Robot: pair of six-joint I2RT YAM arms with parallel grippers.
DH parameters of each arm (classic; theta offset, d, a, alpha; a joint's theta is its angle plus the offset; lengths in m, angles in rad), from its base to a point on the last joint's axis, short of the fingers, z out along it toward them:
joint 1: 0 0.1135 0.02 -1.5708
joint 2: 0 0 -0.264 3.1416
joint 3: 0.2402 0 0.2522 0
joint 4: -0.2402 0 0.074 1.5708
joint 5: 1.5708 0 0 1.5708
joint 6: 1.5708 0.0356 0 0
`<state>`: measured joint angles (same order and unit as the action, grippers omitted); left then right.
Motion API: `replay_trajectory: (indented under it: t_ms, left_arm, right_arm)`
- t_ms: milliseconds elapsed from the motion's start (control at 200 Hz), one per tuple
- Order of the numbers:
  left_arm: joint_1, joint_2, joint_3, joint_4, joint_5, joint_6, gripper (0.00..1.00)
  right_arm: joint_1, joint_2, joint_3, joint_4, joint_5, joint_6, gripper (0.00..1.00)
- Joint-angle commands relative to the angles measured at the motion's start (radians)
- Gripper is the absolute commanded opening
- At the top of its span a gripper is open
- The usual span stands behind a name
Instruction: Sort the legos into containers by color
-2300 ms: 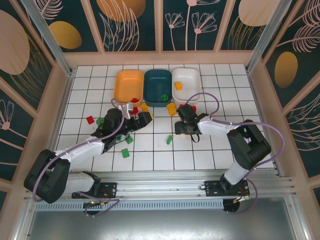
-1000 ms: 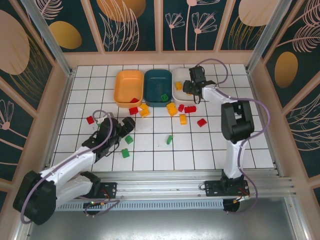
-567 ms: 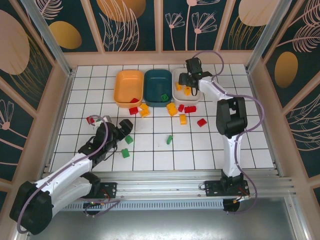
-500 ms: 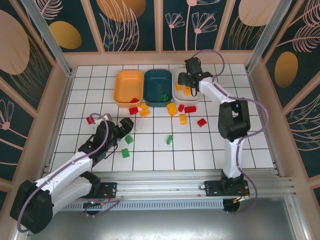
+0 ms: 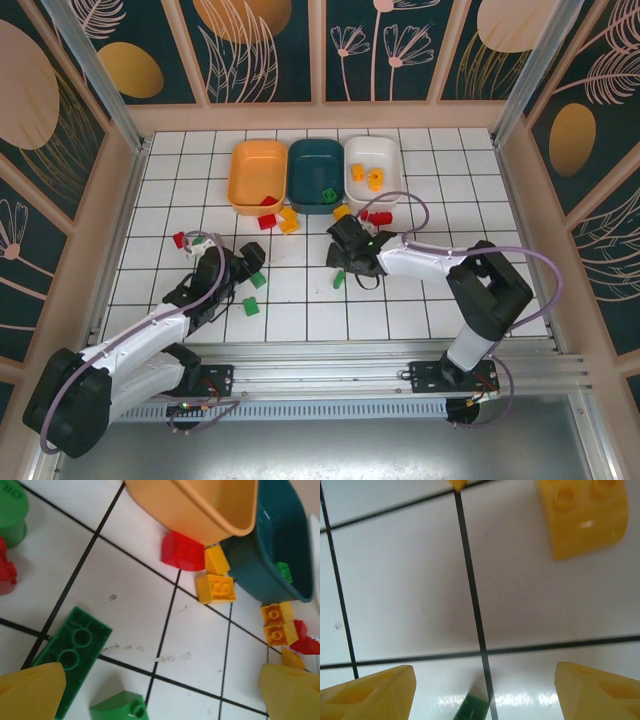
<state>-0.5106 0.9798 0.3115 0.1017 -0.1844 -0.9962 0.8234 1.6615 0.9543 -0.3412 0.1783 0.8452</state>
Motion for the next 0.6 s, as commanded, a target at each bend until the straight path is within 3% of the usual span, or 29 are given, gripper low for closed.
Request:
replay_trajectory:
  t_ms: [0,120,315,500,596]
  left_arm:
    - [0.002,-0.031,-0.036,0.055,-0.003,-0.008,0.98]
    - [0.002,-0.057,-0.048,0.048,-0.011,-0.005,0.98]
    - [0.003,-0.099,-0.030,-0.001,-0.033,0.021,0.98]
    - [0.005,-0.106,0.032,-0.061,-0.062,0.076,0.98]
    - [0.023,-0.081,0.121,-0.146,-0.102,0.109,0.99]
  right_arm:
    - [0.038,0.028,-0.002,-0.023,-0.014,0.102,0.71]
    - [0.060,0.073,0.010,-0.001,-0.059,0.104,0.60]
    - [0.068,0.110,0.053,-0.013,-0.030,0.077,0.22]
    - [0.049,0.088,0.220,-0.059,0.127,-0.111,0.09]
    - [-0.007,0.109,0.312,0.010,0.127,-0.233,0.07]
